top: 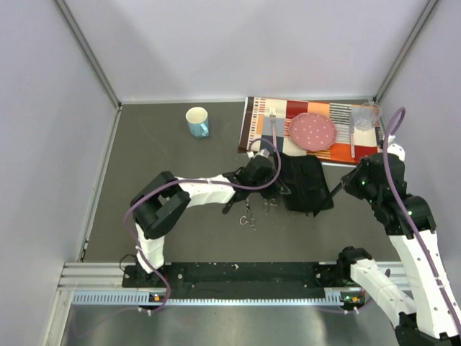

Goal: Sort the hair-cutting tools
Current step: Adjust the hairdressing tool bag at the center of the board.

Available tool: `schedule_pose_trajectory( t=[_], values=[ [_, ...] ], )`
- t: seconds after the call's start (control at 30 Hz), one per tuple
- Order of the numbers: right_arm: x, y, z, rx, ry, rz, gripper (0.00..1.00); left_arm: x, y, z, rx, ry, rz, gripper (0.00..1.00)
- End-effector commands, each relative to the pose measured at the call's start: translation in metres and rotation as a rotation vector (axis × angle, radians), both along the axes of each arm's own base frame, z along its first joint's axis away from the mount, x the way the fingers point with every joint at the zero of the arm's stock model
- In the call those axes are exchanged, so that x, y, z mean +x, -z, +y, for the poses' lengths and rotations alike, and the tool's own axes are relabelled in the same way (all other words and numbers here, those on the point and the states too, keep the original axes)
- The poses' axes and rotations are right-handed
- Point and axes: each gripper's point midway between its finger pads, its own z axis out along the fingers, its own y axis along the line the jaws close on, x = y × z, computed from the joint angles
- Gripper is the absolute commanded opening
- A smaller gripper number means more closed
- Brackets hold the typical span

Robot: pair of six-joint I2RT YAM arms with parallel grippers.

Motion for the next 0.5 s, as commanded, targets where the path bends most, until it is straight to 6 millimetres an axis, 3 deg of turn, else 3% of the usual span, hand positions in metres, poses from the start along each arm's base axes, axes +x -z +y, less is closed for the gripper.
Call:
schedule_pose_trajectory(
  t=[0.0,0.03,0.07,0.1,0.17,0.23,0.27,0.33,0.43,0.47],
  values=[
    [-0.003,0.005,0.008,0.059,-0.017,-0.046,0.0,-0.011,-0.002,-0.017,-0.057,-0.157,0.056,0.0],
    [-0.005,0.008,0.007,0.058,-0.021,-0.048,0.0,-0.01,-0.002,-0.02,-0.061,-0.175,0.037,0.03],
    [-0.007,0.009,0.006,0.047,-0.027,-0.048,0.0,-0.012,-0.004,-0.025,-0.072,-0.167,0.021,0.12],
    [-0.007,0.01,0.005,0.04,-0.026,-0.049,0.0,-0.017,-0.002,-0.035,-0.069,-0.14,0.011,0.36],
    [-0.012,0.011,0.003,0.031,-0.024,-0.042,0.0,-0.029,0.006,-0.041,-0.023,-0.077,0.017,0.49],
    [-0.015,0.007,0.003,0.032,-0.03,-0.04,0.0,-0.048,0.01,-0.047,-0.016,0.007,0.036,0.76],
    [-0.016,0.007,0.004,0.031,-0.037,-0.034,0.0,-0.053,0.014,-0.044,0.0,0.032,0.029,0.83],
    [-0.019,0.008,0.003,0.025,-0.04,-0.025,0.0,-0.062,0.024,-0.033,0.035,0.052,0.03,0.94],
    [-0.021,0.01,0.001,0.011,-0.044,-0.023,0.0,-0.062,0.027,-0.007,0.115,0.066,-0.06,0.99],
    [-0.021,0.011,0.001,0.008,-0.046,-0.026,0.0,-0.054,0.03,0.005,0.185,0.058,-0.133,0.99]
  ],
)
